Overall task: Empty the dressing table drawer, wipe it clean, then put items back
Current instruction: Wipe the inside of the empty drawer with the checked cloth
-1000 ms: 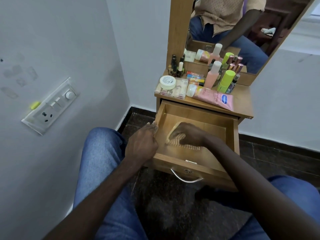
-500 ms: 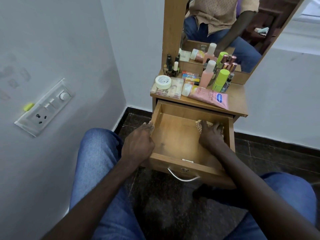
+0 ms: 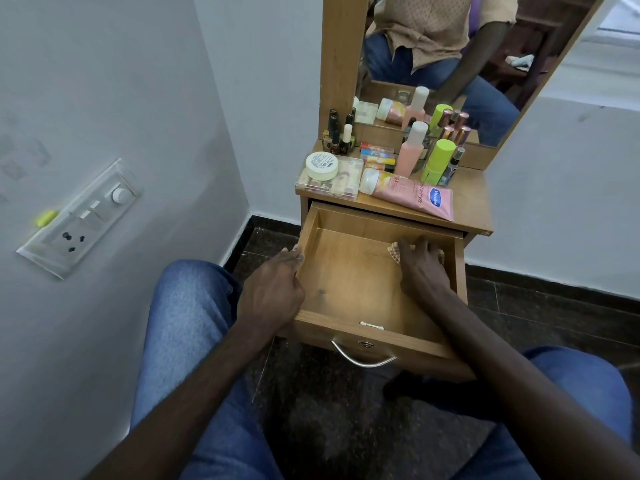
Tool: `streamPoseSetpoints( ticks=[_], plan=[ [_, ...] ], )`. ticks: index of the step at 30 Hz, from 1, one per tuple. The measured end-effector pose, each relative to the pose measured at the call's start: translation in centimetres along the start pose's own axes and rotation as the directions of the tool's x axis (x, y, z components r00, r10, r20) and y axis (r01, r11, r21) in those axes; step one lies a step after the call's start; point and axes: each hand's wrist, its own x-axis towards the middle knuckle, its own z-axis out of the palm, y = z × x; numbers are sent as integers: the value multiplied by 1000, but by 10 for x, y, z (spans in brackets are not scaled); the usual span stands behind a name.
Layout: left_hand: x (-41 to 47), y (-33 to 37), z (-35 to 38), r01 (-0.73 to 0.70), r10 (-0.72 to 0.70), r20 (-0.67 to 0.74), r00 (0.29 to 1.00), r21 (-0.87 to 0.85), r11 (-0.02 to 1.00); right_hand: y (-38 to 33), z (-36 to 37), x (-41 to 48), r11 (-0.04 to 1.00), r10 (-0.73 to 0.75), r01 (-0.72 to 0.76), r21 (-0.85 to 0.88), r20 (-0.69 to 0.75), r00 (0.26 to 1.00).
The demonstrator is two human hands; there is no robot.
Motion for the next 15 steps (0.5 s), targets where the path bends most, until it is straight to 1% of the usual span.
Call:
streamPoseSetpoints(
  ticks=[6, 11, 15],
  plan=[
    [-1, 3, -2, 3, -3, 7, 1000, -13, 1000, 2, -5, 2, 1000, -26, 26, -17, 45, 999],
    [-1, 4, -3, 7, -7, 7, 1000, -14, 1000, 5, -13, 5, 993, -80, 87, -85, 78, 994],
    [0, 4, -4, 8, -8, -2, 1000, -16, 1000, 4, -20, 7, 993, -76, 87, -77, 133, 988]
  ],
)
